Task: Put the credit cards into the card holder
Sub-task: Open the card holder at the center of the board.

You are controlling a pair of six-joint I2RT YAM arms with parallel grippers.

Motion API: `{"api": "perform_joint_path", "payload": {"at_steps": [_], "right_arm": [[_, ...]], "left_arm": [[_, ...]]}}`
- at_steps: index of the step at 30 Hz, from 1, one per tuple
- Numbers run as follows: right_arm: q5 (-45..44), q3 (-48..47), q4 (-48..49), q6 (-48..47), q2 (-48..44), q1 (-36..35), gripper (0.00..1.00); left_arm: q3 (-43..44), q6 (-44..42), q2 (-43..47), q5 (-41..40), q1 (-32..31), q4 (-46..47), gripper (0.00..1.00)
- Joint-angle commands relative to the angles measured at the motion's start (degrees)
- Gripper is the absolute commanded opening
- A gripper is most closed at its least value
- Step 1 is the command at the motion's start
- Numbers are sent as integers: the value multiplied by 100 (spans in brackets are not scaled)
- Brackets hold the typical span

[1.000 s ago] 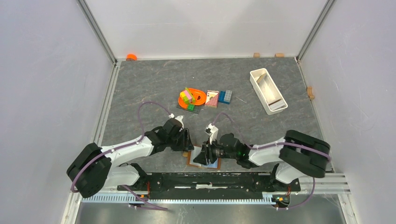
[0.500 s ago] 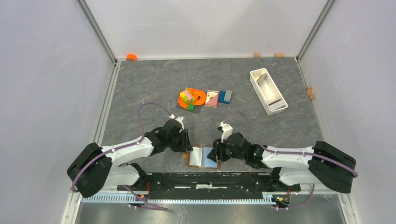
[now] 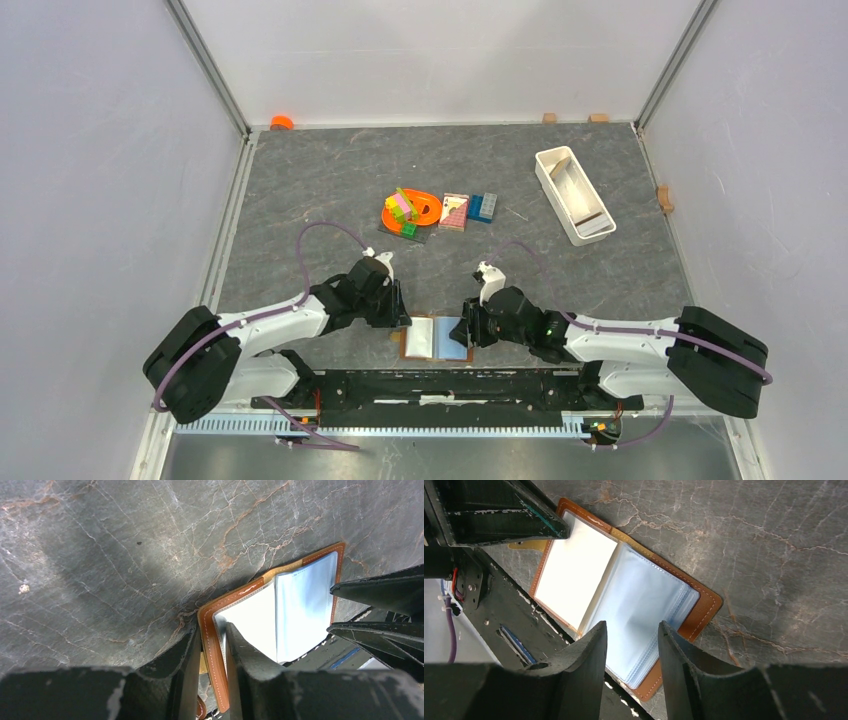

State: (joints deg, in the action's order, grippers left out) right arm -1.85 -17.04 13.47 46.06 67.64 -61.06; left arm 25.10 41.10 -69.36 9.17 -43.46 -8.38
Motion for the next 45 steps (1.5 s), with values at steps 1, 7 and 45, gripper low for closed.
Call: {"api": "perform_joint_path", "payload": {"at_steps": [1,7,45], "right_arm": [[-164,73,-171,119,-67,8,47],[-113,204,-41,210,-86,6,47],[1027,-419,2549,65,1886,-406,65]], "left_arm": [[-54,-27,99,6,-4,153,30],[-76,-5,110,6,-4,144,28],[152,335,1628,-1284,-24,-1070,58]]}}
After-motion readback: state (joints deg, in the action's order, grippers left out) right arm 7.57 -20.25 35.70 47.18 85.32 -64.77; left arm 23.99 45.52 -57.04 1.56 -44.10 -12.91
